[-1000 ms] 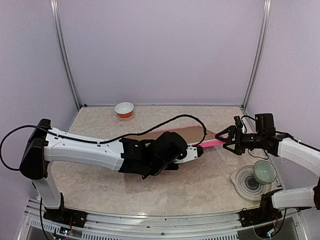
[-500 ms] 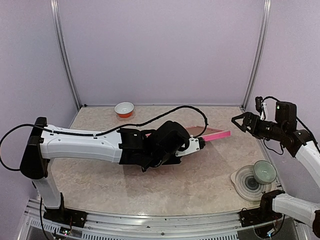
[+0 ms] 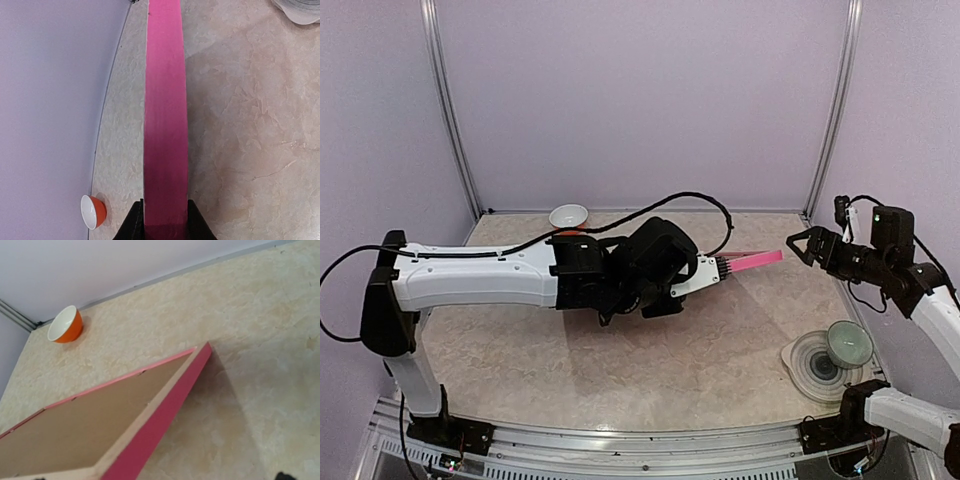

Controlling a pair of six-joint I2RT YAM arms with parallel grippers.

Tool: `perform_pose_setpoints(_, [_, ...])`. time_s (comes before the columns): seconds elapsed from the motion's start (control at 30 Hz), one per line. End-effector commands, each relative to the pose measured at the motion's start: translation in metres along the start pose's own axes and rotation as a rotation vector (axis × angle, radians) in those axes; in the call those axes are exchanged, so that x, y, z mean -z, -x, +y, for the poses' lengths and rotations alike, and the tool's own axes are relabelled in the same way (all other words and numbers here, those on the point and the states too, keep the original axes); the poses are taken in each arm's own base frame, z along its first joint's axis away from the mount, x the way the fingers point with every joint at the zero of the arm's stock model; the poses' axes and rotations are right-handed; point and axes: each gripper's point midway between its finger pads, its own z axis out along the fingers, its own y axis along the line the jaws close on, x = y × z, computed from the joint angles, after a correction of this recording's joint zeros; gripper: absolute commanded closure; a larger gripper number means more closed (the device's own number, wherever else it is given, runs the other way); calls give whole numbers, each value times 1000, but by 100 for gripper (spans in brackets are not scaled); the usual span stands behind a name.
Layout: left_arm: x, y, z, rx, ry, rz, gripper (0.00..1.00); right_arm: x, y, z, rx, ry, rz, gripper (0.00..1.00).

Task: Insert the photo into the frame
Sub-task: Turn over the photo frame.

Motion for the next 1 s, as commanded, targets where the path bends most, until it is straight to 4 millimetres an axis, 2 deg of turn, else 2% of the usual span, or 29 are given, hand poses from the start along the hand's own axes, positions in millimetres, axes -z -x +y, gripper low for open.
perform_pose_setpoints(0.0, [44, 45, 50, 229, 24, -194, 100, 4, 10, 0, 17, 4, -66, 1])
perform_pose_setpoints(0.5, [86, 67, 79, 331, -76, -328, 100, 11, 20, 10, 116, 83, -210, 1])
perform_pose_setpoints(0.67, [97, 72, 93, 379, -113, -350, 100, 29, 25, 27, 201, 162, -314, 1])
perform_pose_setpoints(0.87, [98, 71, 111, 454, -178, -363, 100, 59, 31, 32, 242, 182, -493, 1])
perform_pose_setpoints(0.97, [105, 71, 120, 494, -235, -409, 100, 64, 31, 35, 250, 205, -525, 1])
